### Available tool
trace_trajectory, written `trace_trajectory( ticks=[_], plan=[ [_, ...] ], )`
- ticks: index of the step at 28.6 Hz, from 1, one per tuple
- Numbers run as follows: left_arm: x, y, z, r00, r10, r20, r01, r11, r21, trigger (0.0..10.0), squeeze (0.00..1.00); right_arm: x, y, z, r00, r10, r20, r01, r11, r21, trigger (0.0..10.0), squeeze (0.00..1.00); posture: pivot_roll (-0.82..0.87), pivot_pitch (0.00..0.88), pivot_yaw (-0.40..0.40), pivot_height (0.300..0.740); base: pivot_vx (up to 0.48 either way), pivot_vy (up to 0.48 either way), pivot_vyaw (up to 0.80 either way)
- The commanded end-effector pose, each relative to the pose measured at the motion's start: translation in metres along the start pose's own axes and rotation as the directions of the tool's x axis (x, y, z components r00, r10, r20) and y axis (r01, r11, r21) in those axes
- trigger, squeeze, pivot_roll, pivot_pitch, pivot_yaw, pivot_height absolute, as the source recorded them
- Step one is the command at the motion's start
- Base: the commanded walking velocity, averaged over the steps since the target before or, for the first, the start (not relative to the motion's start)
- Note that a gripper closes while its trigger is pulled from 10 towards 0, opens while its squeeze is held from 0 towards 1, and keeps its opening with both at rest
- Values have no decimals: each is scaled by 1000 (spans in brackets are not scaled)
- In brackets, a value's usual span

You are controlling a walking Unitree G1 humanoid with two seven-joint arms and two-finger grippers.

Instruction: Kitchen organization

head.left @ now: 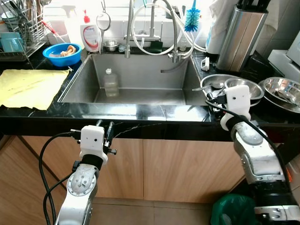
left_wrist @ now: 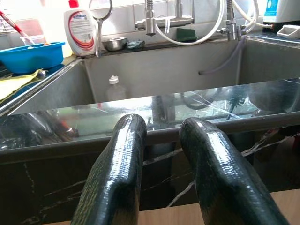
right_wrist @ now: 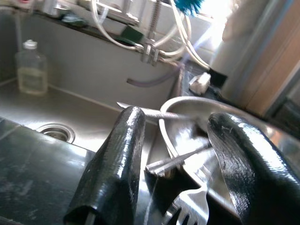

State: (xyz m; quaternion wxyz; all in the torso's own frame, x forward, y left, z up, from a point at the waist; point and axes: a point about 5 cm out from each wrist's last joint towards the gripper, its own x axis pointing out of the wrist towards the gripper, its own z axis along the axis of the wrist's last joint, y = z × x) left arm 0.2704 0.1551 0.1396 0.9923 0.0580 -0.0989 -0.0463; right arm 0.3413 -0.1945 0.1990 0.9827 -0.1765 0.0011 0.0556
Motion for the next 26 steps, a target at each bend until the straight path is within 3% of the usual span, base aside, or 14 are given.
trace_trajectory(
  ticks=[1, 4, 6, 16, 20, 26],
  plan=[
    [1, 1, 1, 1000, -6, -6, 6, 1000, -6, 10000, 0, 0, 1, 17, 999, 37, 27, -35, 998, -59, 10000, 0, -68, 0, -3, 740, 0, 0, 0],
    [2, 1, 1, 1000, -9, -6, 9, 1000, -7, 10000, 0, -3, 1, 23, 996, 92, 1, -88, 957, -277, 10000, 0, -73, 0, 0, 740, 0, 0, 0],
    [2, 0, 0, 1000, -16, -9, 16, 1000, -8, 10000, 0, -12, 5, 24, 987, 159, -35, -155, 856, -493, 10000, 0, -79, 0, 0, 740, 0, 0, 0],
    [4, -6, -3, 999, -42, -12, 42, 999, -18, 10000, 0, -35, -2, 16, 987, 124, -99, -156, 859, -488, 10000, 0, -98, 0, 4, 740, 0, 0, 0],
    [4, -7, -4, 999, -50, -12, 49, 999, -20, 10000, 0, -35, -9, 8, 989, 71, -127, -124, 869, -479, 10000, 0, -103, 0, 7, 740, 0, 0, 0],
    [4, -8, -4, 998, -55, -10, 55, 998, -20, 10000, 0, -31, -3, 9, 990, 95, -106, -132, 891, -434, 10000, 0, -102, 0, 10, 740, 0, 0, 0]
  ],
)
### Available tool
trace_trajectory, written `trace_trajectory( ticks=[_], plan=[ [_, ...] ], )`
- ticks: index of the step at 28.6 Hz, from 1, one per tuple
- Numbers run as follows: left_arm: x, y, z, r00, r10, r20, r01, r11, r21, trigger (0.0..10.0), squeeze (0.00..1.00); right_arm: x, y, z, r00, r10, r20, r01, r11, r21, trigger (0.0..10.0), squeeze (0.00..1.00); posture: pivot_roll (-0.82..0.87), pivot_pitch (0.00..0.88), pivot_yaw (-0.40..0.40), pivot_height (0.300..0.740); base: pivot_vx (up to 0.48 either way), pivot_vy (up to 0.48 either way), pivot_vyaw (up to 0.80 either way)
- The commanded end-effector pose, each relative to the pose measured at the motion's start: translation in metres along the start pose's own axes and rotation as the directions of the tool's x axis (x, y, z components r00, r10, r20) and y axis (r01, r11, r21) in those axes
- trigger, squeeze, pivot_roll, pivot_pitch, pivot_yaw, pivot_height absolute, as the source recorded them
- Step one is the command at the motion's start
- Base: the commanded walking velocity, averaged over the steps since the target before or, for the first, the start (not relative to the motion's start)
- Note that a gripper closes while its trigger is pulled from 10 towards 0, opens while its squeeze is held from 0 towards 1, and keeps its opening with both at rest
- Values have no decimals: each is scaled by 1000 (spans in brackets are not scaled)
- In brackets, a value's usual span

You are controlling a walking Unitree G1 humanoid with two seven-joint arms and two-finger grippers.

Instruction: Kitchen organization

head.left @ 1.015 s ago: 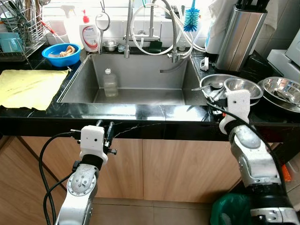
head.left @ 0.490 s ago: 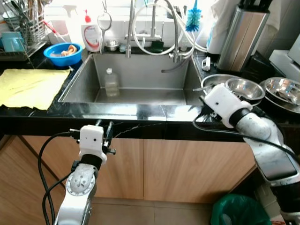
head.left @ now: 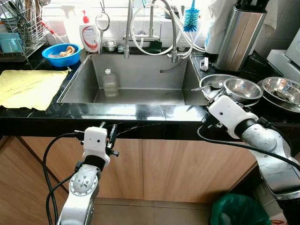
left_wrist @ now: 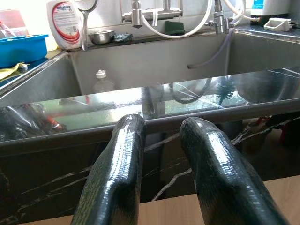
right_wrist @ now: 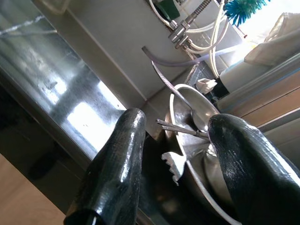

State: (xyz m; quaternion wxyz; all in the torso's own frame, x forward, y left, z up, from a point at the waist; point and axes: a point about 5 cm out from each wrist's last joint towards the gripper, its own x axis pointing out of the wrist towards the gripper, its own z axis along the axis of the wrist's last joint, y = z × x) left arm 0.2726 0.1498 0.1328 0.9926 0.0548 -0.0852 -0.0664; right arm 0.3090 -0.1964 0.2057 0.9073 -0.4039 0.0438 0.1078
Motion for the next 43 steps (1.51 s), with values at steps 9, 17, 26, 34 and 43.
trace_trajectory(
  ticks=[9, 17, 26, 34, 43],
  plan=[
    [4, -3, 4, 1000, -23, 20, 24, 1000, -3, 10000, 0, 7, 2, -4, 1000, -8, -17, 9, 995, 99, 10000, 1000, -98, 0, 11, 740, 0, 0, 0],
    [3, -3, 4, 999, -27, 18, 27, 1000, -4, 10000, 0, 9, -5, -11, 996, -47, -76, 53, 995, 85, 10000, 0, -97, 0, 12, 740, 0, 0, 0],
    [3, -3, 3, 999, -30, 12, 30, 1000, -8, 10000, 0, 9, -12, -16, 992, -72, -105, 80, 994, 73, 10000, 0, -97, 0, 12, 740, 0, 0, 0],
    [3, -2, 3, 1000, -25, 9, 25, 1000, -9, 10000, 0, 11, -8, -18, 990, -57, -129, 68, 994, 83, 10000, 0, -94, 0, 10, 740, 0, 0, 0],
    [4, -2, 3, 1000, -21, 9, 21, 1000, -9, 10000, 0, 12, -4, -20, 990, -32, -140, 44, 996, 82, 10000, 0, -95, 0, 7, 740, 0, 0, 0]
  ],
)
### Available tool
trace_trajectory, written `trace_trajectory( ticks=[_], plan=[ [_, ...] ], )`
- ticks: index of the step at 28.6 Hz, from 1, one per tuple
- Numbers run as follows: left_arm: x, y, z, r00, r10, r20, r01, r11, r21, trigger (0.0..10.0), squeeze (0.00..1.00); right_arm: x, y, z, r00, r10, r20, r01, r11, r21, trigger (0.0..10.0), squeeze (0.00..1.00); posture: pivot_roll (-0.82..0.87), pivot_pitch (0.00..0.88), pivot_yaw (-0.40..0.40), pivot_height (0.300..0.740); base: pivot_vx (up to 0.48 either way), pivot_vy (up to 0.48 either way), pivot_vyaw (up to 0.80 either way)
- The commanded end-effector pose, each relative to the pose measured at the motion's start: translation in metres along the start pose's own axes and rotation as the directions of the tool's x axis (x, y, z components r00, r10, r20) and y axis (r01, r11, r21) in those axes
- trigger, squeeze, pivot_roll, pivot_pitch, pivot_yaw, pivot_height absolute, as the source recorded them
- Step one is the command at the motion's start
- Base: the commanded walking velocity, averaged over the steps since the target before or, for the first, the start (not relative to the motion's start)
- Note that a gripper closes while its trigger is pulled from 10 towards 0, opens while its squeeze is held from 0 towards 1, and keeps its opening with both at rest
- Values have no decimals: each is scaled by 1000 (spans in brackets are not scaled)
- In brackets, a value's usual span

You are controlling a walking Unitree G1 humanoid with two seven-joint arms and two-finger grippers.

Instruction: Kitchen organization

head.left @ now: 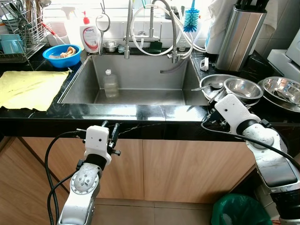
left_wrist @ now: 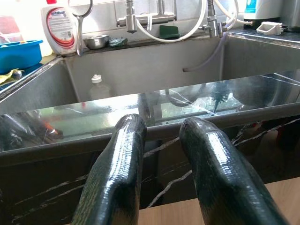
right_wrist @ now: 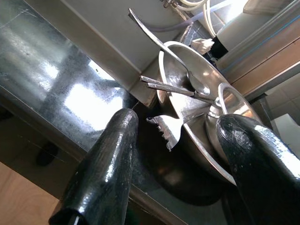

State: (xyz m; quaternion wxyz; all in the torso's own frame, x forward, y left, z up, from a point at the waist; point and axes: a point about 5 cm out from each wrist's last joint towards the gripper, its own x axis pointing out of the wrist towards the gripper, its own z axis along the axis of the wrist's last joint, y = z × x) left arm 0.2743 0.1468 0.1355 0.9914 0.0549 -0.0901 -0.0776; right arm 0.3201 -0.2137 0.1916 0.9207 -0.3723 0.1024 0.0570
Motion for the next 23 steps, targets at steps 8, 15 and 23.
trace_trajectory(
  ticks=[8, 15, 23],
  plan=[
    [2, 0, 1, 1000, 0, 1, 0, 1000, -12, 10000, 0, 2, 3, 4, 1000, 24, 7, -24, 1000, 6, 0, 0, -92, 0, 6, 740, 0, 0, 0],
    [2, 0, 1, 1000, 1, 1, -1, 1000, -11, 10000, 0, 2, 3, 5, 1000, 26, 7, -26, 1000, 9, 0, 0, -92, 0, 6, 740, 0, 0, 0],
    [2, -1, 1, 1000, -5, 1, 5, 1000, -13, 10000, 0, 2, 3, 6, 1000, 25, 6, -25, 1000, 12, 0, 0, -92, 0, 7, 740, 0, 0, 0]
  ],
)
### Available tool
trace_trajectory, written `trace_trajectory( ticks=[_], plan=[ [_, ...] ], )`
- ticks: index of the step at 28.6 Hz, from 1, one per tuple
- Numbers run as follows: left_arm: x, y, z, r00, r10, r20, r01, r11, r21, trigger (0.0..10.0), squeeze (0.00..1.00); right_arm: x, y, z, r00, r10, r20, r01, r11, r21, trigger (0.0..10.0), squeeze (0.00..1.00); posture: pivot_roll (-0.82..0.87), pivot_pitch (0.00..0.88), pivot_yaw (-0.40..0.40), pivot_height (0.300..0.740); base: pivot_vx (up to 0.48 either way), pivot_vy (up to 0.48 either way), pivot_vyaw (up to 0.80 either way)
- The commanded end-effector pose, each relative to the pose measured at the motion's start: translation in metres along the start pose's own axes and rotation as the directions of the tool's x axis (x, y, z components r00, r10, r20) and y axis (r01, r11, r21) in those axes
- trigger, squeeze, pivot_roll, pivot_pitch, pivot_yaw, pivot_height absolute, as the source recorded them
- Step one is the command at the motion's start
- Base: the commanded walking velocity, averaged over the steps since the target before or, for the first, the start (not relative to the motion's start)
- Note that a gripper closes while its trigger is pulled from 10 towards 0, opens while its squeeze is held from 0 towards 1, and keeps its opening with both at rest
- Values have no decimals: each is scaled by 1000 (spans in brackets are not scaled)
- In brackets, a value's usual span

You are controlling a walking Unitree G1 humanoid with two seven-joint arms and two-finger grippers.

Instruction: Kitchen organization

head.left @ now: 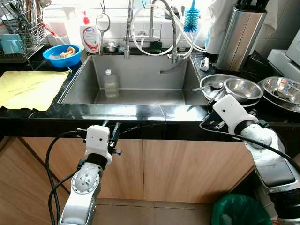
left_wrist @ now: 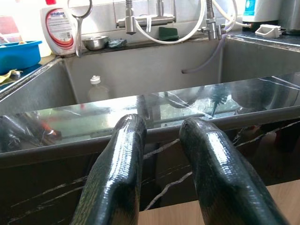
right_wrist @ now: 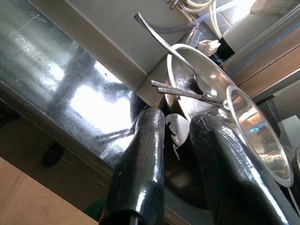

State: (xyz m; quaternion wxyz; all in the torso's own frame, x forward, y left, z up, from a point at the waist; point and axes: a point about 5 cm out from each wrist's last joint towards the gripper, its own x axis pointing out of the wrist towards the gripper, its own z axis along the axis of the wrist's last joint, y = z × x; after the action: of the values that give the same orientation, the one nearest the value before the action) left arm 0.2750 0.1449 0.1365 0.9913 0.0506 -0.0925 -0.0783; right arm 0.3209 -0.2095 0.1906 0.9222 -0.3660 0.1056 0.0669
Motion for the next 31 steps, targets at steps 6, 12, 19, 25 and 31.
trace_trajectory(
  ticks=[6, 12, 19, 25, 31],
  plan=[
    [1, 0, 0, 1000, -10, -7, 9, 1000, -5, 10000, 0, 0, -1, 4, 1000, 2, -3, -2, 1000, -1, 0, 0, -90, 0, 6, 740, 0, 0, 0],
    [1, 1, 0, 1000, -8, -7, 8, 1000, -3, 10000, 0, 1, 0, 6, 1000, 4, 3, -4, 1000, 7, 0, 0, -89, 0, 7, 740, 0, 0, 0],
    [1, 1, 0, 1000, -6, -6, 6, 1000, 1, 10000, 0, 1, -3, 20, 997, -32, 66, 29, 999, 45, 0, 0, -89, 0, 8, 740, 0, 0, 0],
    [1, 1, -1, 1000, -9, -10, 9, 1000, 0, 10000, 0, 1, -9, 33, 985, -111, 134, 103, 992, 67, 4000, 0, -88, 0, 10, 740, 0, 0, 0],
    [0, 1, -1, 1000, -7, -12, 7, 1000, 0, 10000, 0, 1, -18, 43, 968, -176, 179, 161, 983, 91, 10000, 0, -86, 0, 6, 740, 0, 0, 0]
  ],
)
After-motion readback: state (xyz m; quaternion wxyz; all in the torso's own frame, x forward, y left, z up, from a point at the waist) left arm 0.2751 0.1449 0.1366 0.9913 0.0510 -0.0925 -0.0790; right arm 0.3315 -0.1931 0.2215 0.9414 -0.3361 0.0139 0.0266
